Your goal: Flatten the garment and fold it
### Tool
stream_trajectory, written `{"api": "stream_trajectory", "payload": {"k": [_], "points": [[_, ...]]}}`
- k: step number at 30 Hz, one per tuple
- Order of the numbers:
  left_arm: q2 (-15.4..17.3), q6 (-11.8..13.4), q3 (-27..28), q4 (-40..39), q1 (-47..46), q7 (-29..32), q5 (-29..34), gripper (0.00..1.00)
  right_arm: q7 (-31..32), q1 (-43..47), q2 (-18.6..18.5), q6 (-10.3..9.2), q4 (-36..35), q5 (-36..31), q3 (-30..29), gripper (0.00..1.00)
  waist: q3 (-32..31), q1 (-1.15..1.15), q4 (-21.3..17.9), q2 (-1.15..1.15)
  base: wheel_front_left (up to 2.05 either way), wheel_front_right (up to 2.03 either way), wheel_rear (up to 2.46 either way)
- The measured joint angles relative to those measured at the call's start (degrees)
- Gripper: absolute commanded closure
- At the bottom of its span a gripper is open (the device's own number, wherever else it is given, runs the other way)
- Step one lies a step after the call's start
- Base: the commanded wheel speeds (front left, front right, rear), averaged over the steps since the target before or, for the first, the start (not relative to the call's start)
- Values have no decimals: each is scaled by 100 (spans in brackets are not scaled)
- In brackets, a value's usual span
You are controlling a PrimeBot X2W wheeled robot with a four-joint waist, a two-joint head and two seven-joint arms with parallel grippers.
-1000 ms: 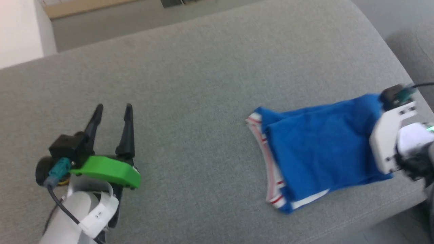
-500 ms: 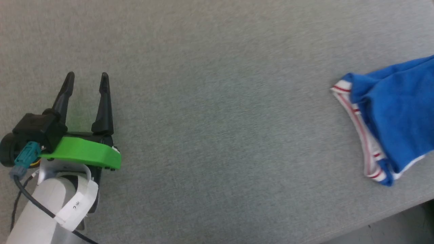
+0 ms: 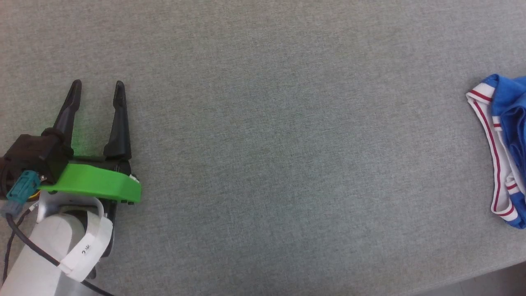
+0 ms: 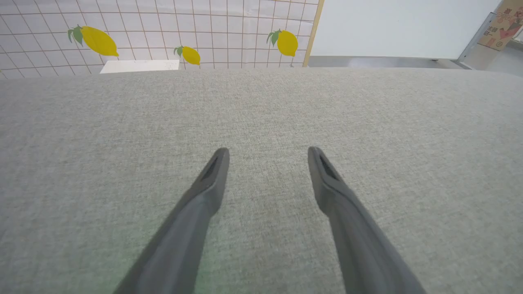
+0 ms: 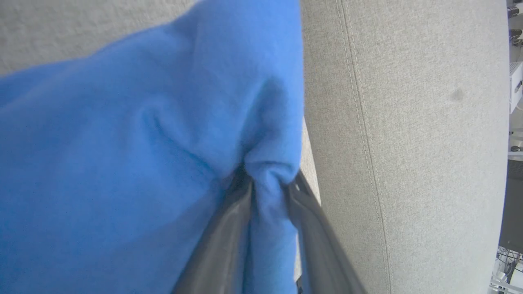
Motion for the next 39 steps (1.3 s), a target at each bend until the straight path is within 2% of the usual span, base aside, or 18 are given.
{"api": "stream_trajectory", "payload": {"k": [7,12,21,29,34,39], "points": [[1,15,-11,122,30,-19,-45,0,-112,-119,24,0,52,-259,-253,0,-220,0,-29,0,0,0,0],[-64,14,-8,323,112,-188,-123,0,-452,-253,16,-1,-252,-193,-375,0,-533,0,-45,0,0,0,0],[-313,-44,52,821,403,-626,-399,0,-1446,-465,296,-1,-1077,119,21,0,-1310,-1,-50,0,0,0,0],[-435,-52,244,1048,794,-859,-564,0,-2817,-558,989,-1,-1671,790,688,0,-2080,-1,-57,0,0,0,0],[-515,-14,400,1044,1017,-944,-615,0,-3713,-280,1581,-1,-2009,1083,787,0,-2455,-1,-68,0,0,0,0],[-648,9,524,1036,1171,-1018,-620,0,-4506,396,2075,-2,-2448,1163,704,0,-2758,-1,-18,0,0,0,0]]}}
